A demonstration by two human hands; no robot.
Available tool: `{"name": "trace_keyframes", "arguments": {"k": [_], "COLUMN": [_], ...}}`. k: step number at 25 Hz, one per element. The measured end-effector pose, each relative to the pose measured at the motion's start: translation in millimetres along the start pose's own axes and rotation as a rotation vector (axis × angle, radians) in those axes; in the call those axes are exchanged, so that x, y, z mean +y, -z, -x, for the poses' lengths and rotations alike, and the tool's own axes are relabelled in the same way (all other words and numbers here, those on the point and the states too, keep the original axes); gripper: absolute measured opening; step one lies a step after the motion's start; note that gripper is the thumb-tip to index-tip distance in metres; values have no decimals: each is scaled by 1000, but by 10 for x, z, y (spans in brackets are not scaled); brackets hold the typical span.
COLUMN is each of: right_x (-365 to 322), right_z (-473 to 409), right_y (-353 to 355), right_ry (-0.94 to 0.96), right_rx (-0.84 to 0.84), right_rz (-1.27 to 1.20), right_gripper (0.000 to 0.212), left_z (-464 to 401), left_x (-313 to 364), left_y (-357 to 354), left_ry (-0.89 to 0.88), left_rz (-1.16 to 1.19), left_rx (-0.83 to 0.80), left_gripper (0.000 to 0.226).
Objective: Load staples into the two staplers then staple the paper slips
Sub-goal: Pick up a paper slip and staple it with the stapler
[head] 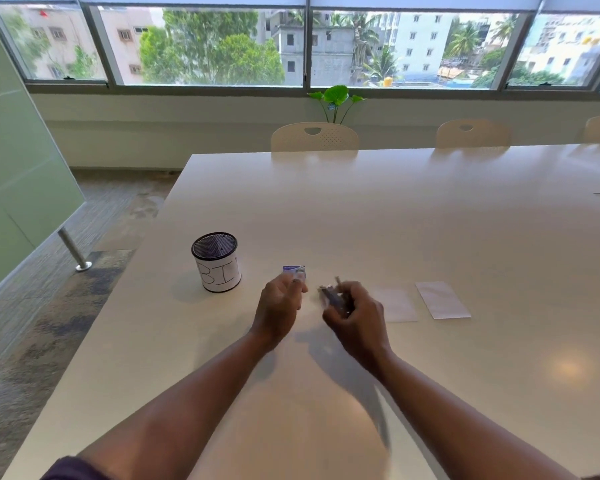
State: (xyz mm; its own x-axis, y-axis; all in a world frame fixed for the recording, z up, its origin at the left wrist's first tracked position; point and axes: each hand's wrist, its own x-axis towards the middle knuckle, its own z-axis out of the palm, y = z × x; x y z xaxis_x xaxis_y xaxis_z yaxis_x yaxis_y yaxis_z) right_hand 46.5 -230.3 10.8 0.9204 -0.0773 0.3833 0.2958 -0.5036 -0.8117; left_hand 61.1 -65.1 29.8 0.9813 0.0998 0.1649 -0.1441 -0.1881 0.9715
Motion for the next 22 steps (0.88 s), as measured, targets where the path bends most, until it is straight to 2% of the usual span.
{"name": "trace_keyframes", "arguments": {"k": [4,5,8,10,13,17,19,22], "right_x": [227,302,522,633,701,690,690,690], "right_z": [-221,-248,-250,-221,-203,-202,-202,-185], "right_y": [416,516,772,860,913,969,984,984], "right_ry": [-185,-223,-340,-428,-494,-503,-515,-515], "right_rx": [170,198,266,292,280,272,270,259], "right_rz": [-7,-18,-82,-234,-513,-610,-664,-636], "right_gripper": [25,26,24,19,20,24,31,27], "left_z": [-155,-187,-311,-391,-510,-604,-643,-640], "left_x": [248,283,296,294,294,330,350,371], "left_y": [-408,-523,-846,-1027,-1247,-1408,-1436,-1445], "left_ry": [-165,-193,-208,-162,-99,-70,-23,-7], "left_rz": [-292,-367,-598,-720,-833,-989,-968,-924], "left_rx": [-206,-246,-389,-473,-566,-633,-626,-603], "left_gripper": [10,15,53,63,64,71,67,54]}}
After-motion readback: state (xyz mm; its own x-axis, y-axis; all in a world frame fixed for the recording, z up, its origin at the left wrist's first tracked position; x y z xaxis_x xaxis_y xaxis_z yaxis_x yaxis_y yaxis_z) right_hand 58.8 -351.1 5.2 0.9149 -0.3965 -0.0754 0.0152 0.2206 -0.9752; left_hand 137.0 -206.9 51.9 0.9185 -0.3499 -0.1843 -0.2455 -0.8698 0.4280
